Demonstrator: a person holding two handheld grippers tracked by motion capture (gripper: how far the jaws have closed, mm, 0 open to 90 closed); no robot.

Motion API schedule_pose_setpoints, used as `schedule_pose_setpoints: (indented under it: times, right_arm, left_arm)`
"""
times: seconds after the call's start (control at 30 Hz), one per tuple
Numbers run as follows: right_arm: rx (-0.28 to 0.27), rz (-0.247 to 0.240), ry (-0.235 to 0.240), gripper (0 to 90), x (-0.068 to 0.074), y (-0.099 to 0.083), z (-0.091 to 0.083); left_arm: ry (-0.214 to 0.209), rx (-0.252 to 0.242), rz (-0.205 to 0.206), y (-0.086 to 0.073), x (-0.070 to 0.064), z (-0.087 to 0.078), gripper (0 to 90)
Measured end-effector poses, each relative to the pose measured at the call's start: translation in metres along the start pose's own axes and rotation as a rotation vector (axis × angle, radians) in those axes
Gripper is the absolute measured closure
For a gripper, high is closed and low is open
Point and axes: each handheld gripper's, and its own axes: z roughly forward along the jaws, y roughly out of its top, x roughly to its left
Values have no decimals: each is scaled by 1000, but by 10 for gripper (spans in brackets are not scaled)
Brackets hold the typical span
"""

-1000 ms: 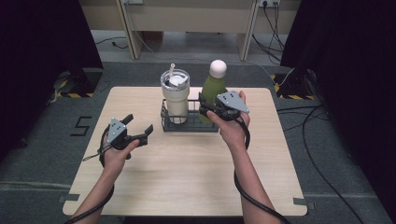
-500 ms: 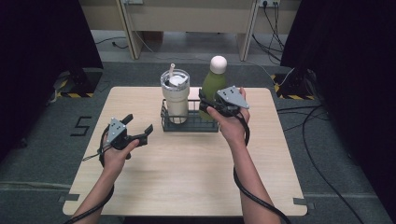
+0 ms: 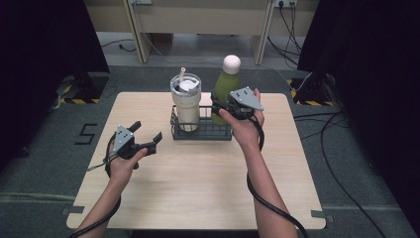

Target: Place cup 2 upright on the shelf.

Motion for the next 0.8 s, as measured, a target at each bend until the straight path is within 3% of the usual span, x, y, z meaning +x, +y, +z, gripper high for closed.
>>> schedule_pose_setpoints:
  times: [0.8]
  right_arm:
    - [23,13,-22,212,-5,2,20]
  left_arm:
    - [2,-2,-7,0,1,-1,49]
